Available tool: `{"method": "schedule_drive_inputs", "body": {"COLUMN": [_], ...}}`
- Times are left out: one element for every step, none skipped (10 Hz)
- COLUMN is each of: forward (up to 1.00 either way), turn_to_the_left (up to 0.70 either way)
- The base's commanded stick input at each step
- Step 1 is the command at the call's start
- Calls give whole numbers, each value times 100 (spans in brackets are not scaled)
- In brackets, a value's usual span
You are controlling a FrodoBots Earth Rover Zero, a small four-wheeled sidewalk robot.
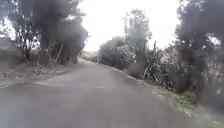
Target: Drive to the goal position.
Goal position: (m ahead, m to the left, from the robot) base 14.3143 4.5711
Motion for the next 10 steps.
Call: {"method": "schedule_drive_inputs", "body": {"forward": [85,85,85,85,85,85,70,70,70,70], "turn_to_the_left": [0,0,0,0,0,0,0,0,0,0]}}
